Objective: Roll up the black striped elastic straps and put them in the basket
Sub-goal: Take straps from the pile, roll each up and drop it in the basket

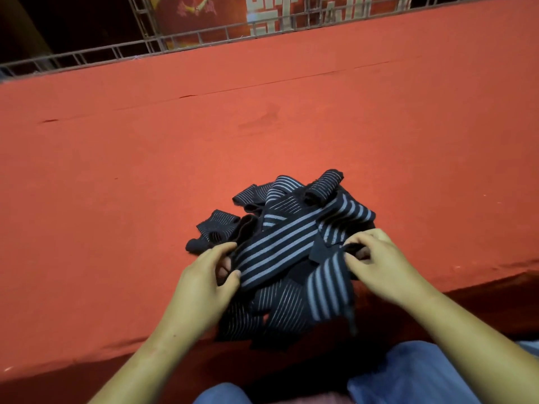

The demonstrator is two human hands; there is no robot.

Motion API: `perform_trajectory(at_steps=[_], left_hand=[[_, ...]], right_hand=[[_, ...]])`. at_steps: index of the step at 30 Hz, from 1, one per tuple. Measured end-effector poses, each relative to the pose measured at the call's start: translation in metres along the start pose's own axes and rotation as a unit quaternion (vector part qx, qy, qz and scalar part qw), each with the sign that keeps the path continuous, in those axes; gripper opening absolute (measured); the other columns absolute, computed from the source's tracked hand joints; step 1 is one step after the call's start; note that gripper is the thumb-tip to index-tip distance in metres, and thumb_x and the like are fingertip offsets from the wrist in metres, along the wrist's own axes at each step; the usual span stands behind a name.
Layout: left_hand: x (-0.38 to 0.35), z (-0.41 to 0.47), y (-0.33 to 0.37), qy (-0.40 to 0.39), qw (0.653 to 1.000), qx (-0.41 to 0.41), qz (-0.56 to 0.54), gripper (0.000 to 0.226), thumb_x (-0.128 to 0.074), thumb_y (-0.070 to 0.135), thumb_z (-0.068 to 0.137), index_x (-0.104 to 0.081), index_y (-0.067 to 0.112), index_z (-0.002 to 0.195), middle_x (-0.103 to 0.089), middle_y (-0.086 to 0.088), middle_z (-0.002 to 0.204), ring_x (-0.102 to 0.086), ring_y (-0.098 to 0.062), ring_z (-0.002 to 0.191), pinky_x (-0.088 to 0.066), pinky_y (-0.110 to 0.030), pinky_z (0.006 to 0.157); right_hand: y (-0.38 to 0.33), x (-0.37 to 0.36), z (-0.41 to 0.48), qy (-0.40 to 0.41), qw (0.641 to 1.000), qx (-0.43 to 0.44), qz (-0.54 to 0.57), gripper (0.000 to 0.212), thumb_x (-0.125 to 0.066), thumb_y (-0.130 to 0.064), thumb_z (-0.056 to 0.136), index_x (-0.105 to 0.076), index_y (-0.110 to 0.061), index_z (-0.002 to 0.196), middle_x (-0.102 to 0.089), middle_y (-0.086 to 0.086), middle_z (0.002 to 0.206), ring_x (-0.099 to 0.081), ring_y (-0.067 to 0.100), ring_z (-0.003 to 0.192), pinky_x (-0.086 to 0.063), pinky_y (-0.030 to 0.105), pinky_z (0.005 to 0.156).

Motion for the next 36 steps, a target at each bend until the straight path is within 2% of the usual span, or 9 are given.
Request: perform_trajectory(at_steps=[7,12,15,17,21,26,29,33,36], left_hand=[[-0.016,-0.018,0.041,-0.067,0.989,-0.083,-0.103,0.035,-0.072,0.008,0.093,-0.067,0.039,0.108,-0.064,0.017,0.106,-0.065,-0.007,0.098,-0.042,-0.009,0.084],[-0.05,-0.028,0.048,-0.175,0.975,-0.106,-0.091,0.042,-0.062,0.032,0.101,-0.054,0.046,0.141,-0.042,0.024,0.152,-0.033,0.008,0.145,-0.024,-0.013,0.118],[-0.073,-0.028,0.053,-0.205,0.968,-0.126,-0.064,0.056,-0.059,0.039,0.102,-0.037,0.052,0.152,-0.023,0.025,0.165,-0.014,0.008,0.151,-0.013,-0.016,0.123],[-0.089,-0.028,0.061,-0.227,0.961,-0.153,-0.042,0.058,-0.058,0.038,0.102,-0.036,0.047,0.155,-0.019,0.025,0.167,-0.01,0.004,0.153,-0.009,-0.017,0.124],[-0.107,-0.03,0.058,-0.25,0.95,-0.186,-0.001,0.056,-0.059,0.04,0.098,-0.043,0.037,0.151,-0.032,0.02,0.162,-0.02,-0.003,0.151,-0.022,-0.033,0.126],[-0.081,-0.03,0.019,-0.129,0.987,-0.087,0.038,0.058,-0.064,0.049,0.086,-0.048,0.032,0.14,-0.04,0.015,0.138,-0.041,-0.01,0.129,-0.038,-0.035,0.115],[-0.048,-0.03,0.009,-0.028,0.994,-0.088,0.066,0.058,-0.076,0.034,0.086,-0.052,0.025,0.138,-0.046,0.009,0.131,-0.047,-0.015,0.118,-0.042,-0.035,0.108],[-0.01,-0.012,-0.011,0.073,0.994,-0.033,0.078,0.07,-0.081,0.03,0.083,-0.049,0.02,0.144,-0.049,0.001,0.136,-0.048,-0.02,0.122,-0.04,-0.036,0.11],[-0.015,0.013,-0.034,0.001,0.998,0.046,0.044,0.07,-0.078,0.038,0.087,-0.049,0.018,0.148,-0.056,-0.002,0.142,-0.053,-0.021,0.13,-0.04,-0.034,0.113]], right_hand=[[0.008,0.017,0.008,0.051,0.998,-0.04,0.004,0.016,-0.07,-0.012,0.092,-0.068,-0.027,0.086,-0.06,0.003,0.1,-0.065,0.02,0.089,-0.043,0.03,0.08],[0.004,0.029,0.014,0.082,0.995,-0.049,-0.004,0.031,-0.064,-0.002,0.095,-0.072,-0.031,0.096,-0.069,0.007,0.12,-0.069,0.029,0.11,-0.046,0.027,0.096],[-0.022,0.014,0.007,0.005,0.998,-0.047,0.045,0.037,-0.05,-0.008,0.104,-0.076,-0.028,0.12,-0.056,0.001,0.153,-0.047,0.017,0.145,-0.027,0.02,0.113],[-0.042,-0.004,-0.003,-0.037,0.997,-0.021,0.068,0.034,-0.054,-0.03,0.105,-0.068,-0.034,0.136,-0.041,0.0,0.165,-0.034,0.013,0.154,-0.021,0.024,0.122],[-0.048,-0.047,-0.018,-0.119,0.991,0.012,-0.066,0.065,-0.071,-0.053,0.093,-0.046,-0.047,0.153,-0.007,-0.004,0.176,0.0,0.027,0.163,-0.009,0.041,0.131],[-0.019,-0.036,-0.007,-0.032,0.998,0.011,-0.047,0.046,-0.073,-0.019,0.095,-0.064,-0.014,0.14,-0.038,0.002,0.165,-0.037,0.022,0.152,-0.023,0.027,0.125],[-0.003,-0.014,-0.003,0.002,0.998,-0.008,-0.063,0.051,-0.074,-0.012,0.093,-0.059,-0.005,0.142,-0.054,0.01,0.152,-0.05,0.026,0.142,-0.028,0.021,0.114],[-0.011,-0.019,-0.007,-0.02,0.995,0.045,-0.085,0.08,-0.072,-0.002,0.089,-0.04,-0.033,0.155,-0.043,0.004,0.161,-0.038,0.025,0.151,-0.03,0.039,0.125],[-0.029,-0.032,-0.015,-0.017,0.987,0.072,-0.14,0.105,-0.067,-0.001,0.087,-0.012,-0.054,0.16,-0.015,-0.001,0.174,-0.011,0.027,0.162,-0.023,0.052,0.129]])
Point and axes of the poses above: each hand's wrist, its own z-axis towards the middle knuckle, its own x-axis out of the back of the hand, y = z × x, the point moved 7 cm from there along z, towards the middle knuckle
